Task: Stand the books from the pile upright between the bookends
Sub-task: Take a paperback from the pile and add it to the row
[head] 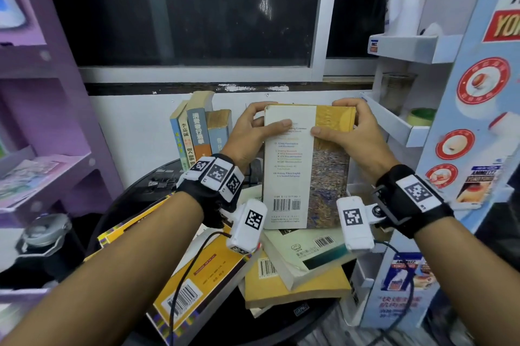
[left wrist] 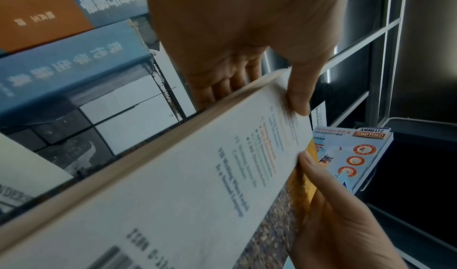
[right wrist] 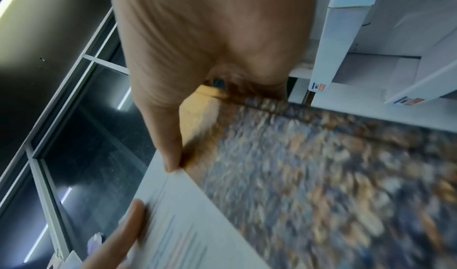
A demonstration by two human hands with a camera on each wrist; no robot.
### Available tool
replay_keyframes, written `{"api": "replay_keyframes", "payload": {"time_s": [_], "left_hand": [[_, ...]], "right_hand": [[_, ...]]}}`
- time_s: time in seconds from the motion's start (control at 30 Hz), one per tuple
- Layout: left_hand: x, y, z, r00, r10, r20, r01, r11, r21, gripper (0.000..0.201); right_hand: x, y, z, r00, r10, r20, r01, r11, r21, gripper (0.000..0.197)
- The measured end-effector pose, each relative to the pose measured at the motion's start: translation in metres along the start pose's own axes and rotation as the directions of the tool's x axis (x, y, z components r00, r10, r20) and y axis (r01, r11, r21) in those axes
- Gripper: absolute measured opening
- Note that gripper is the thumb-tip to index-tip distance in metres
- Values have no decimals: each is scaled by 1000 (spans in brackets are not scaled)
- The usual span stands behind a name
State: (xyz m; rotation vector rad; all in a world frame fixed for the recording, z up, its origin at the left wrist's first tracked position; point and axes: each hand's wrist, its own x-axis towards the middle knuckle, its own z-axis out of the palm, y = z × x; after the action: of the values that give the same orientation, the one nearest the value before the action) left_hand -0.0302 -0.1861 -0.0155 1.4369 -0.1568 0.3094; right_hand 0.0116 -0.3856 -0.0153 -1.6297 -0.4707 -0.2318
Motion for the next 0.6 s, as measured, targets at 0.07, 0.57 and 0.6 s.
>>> {"api": "replay_keyframes", "payload": {"time_s": [0.07,0.57,0.6], "left_hand": [[-1,3,-1,999,29,13,-29,1000,-12,47],[1,6,-30,988,106,109,-100,993,-60,42],[1,7,-33,988,101,115,-95,994,-56,41]], "right_hand": [[2,-6,-5,997,2,75,-2,1000,4,59],[6,-62,-7,868,145,475,19,946,-323,64],[6,-64,-4,863,148,482,25,942,-335,65]]}}
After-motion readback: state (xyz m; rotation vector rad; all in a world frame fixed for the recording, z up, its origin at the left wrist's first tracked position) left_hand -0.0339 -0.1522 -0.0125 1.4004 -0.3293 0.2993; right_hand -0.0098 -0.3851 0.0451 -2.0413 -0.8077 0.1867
